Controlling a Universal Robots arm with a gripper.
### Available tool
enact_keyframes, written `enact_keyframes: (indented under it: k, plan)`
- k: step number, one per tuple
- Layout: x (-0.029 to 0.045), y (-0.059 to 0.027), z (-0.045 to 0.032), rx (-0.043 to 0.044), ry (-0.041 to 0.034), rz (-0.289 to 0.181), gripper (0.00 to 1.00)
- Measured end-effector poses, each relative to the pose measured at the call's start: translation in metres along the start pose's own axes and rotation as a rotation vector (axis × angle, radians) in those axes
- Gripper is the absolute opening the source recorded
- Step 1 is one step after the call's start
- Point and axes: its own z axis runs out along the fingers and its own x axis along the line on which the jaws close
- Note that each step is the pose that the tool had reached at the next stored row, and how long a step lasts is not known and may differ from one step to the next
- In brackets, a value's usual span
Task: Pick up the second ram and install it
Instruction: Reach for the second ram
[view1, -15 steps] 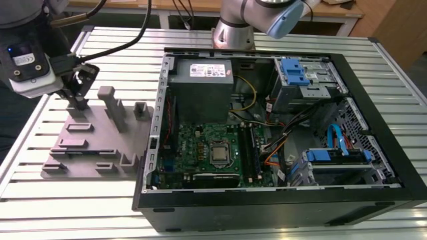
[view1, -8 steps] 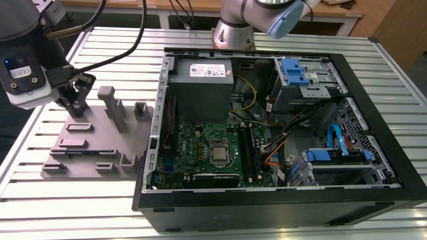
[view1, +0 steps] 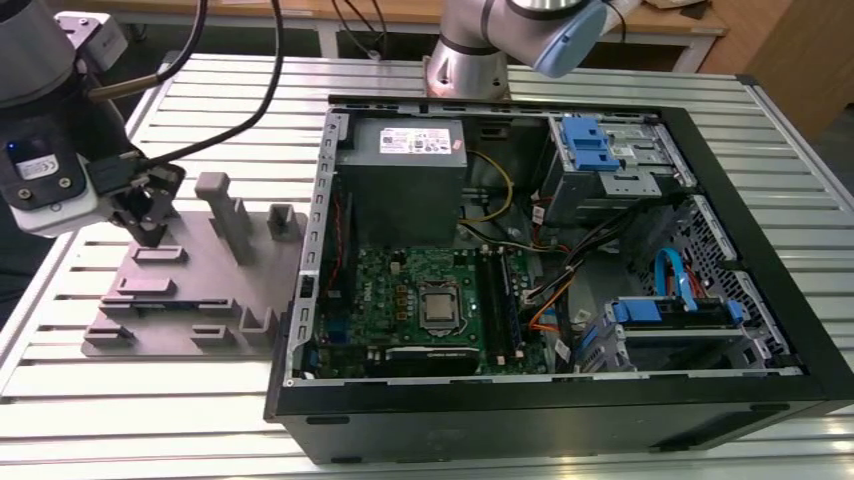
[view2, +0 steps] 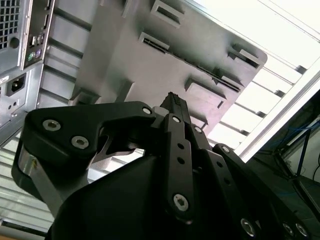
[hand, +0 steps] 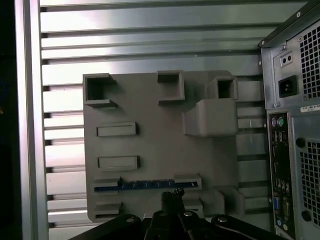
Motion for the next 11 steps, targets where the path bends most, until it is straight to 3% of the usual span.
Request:
enact_keyframes:
  k: [11]
  plan:
    - [0.013, -0.0043, 0.0196, 0.0002, -0.0001, 0.0, 0.11]
